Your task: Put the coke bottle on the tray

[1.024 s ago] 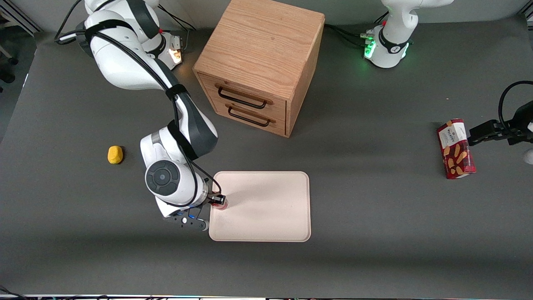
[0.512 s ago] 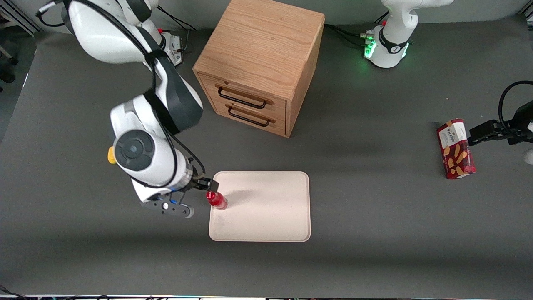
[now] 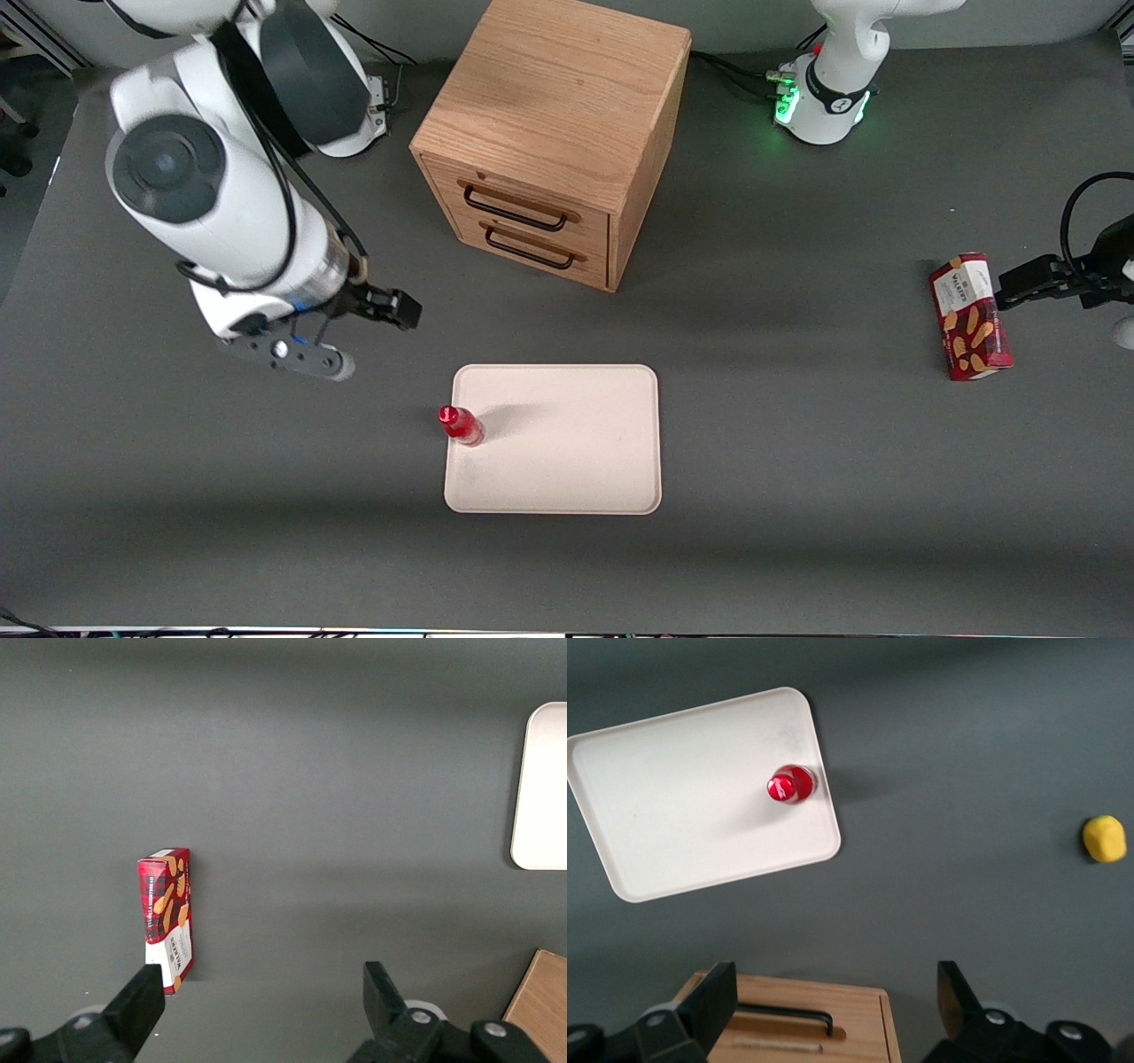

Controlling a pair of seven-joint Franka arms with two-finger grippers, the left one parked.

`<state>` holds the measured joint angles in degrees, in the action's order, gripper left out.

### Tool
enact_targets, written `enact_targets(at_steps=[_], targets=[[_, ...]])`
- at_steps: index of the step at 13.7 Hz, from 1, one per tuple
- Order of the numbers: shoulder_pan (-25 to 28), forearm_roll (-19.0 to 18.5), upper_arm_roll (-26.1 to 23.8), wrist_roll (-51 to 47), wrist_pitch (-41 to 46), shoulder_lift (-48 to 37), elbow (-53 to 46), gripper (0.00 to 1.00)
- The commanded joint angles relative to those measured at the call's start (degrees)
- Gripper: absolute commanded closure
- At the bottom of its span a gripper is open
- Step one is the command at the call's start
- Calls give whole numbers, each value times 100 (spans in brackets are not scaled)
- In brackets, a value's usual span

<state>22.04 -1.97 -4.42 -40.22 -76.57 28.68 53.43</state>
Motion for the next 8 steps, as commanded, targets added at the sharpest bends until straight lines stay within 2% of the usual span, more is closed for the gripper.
enact_targets(at_steps=[1, 5, 8], targets=[[-172, 12, 2, 189, 204, -624, 447, 0], [-708, 3, 2, 1487, 204, -1451, 1274, 0], [-1340, 12, 2, 2586, 125, -2005, 1933, 0]])
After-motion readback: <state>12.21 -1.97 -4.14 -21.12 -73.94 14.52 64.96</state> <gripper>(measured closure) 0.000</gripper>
